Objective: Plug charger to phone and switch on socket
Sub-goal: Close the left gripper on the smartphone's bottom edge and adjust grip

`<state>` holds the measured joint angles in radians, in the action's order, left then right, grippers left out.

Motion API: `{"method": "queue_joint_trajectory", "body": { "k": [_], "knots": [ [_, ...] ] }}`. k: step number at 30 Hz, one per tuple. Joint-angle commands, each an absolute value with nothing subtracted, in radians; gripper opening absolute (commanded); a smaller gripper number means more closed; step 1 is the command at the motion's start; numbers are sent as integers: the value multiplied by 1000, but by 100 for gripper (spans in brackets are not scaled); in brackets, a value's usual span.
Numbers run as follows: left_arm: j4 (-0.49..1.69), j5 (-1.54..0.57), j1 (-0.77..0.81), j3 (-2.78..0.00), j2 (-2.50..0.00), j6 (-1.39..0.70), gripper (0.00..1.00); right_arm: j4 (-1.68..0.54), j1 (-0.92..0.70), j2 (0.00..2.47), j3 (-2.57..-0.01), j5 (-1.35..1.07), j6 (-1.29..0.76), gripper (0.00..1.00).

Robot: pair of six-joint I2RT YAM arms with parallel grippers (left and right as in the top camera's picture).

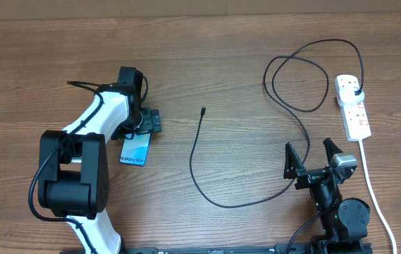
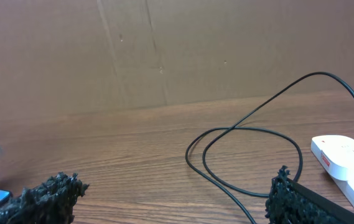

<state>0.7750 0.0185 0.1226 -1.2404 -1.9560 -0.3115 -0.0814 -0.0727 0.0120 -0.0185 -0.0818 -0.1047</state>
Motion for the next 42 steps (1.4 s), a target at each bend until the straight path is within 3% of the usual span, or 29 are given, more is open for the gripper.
{"method": "queue_joint_trajectory", "body": {
  "k": [1, 7, 12, 29, 37, 42],
  "knots": [
    [762, -94, 134, -1191, -2008, -259, 100, -77, -76, 4, -8, -87, -103, 100],
    [763, -73, 134, -1188, -2008, 4, 100, -77, -76, 4, -8, -87, -103, 100],
    [765, -2, 134, -1163, -2008, 53, 100, -77, -76, 4, -8, -87, -103, 100],
    [838, 9, 133, -1095, -2008, 36, 93, -77, -76, 4, -8, -87, -103, 100],
    [818, -132, 133, -1095, -2008, -146, 93, -77, -76, 4, -8, -87, -103, 100],
    [781, -254, 134, -1095, -2008, -217, 81, -77, -76, 4, -8, -87, -103, 100]
  ]
}}
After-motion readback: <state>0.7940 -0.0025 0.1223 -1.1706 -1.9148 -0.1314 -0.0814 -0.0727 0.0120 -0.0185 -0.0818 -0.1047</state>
